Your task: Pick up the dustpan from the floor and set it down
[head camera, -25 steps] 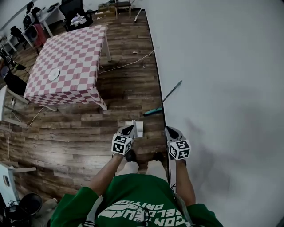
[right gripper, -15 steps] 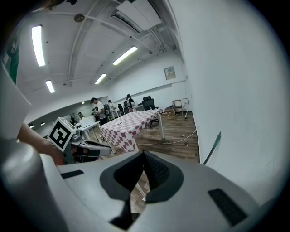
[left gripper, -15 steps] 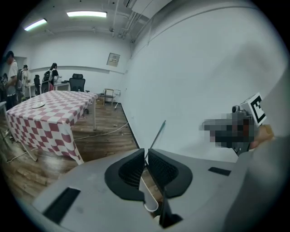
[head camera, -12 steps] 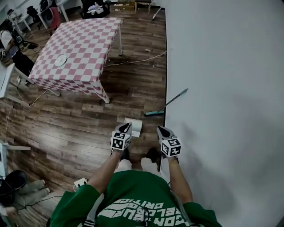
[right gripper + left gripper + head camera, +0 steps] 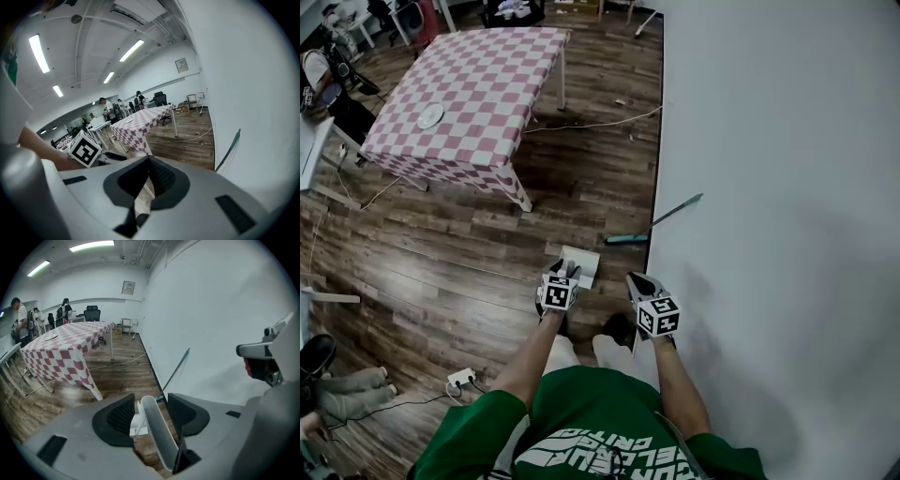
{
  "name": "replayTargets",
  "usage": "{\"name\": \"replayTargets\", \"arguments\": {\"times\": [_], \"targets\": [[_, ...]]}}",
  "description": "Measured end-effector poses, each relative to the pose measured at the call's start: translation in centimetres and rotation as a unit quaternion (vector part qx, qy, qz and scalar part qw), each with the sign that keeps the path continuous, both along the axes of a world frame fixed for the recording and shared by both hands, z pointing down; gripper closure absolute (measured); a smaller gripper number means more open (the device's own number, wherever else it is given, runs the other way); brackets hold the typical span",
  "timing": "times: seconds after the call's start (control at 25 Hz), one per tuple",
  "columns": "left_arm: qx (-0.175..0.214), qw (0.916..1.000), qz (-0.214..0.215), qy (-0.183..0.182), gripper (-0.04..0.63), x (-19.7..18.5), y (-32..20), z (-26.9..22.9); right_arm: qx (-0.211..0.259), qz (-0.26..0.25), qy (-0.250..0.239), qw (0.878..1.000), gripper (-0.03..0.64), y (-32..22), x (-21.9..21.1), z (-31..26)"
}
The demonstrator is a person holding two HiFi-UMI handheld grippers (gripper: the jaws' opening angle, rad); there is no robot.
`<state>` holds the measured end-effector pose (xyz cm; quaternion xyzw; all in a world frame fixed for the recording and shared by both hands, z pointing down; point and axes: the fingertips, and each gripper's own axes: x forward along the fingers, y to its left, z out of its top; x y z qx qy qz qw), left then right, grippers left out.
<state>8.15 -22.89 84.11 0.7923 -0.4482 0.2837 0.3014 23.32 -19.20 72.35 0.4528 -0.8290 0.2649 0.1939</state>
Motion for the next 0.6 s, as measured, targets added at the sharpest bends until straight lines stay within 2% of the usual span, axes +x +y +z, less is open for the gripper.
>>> {"name": "replayTargets", "arguments": {"times": [0.32, 0.6], "targets": [[-0.043, 0.9986, -0.010, -0.030, 0.394, 0.6, -0.3, 3.8, -0.014, -0.006, 0.009, 1.000, 0.609, -0.1, 0.6, 0.8], [-0.060, 0.9972, -0.001, -0.044, 0.394, 1.1, -0.5, 5.4, -0.025, -0.011, 0.015, 1.000, 0.609, -0.4, 0.8, 1.9]]}}
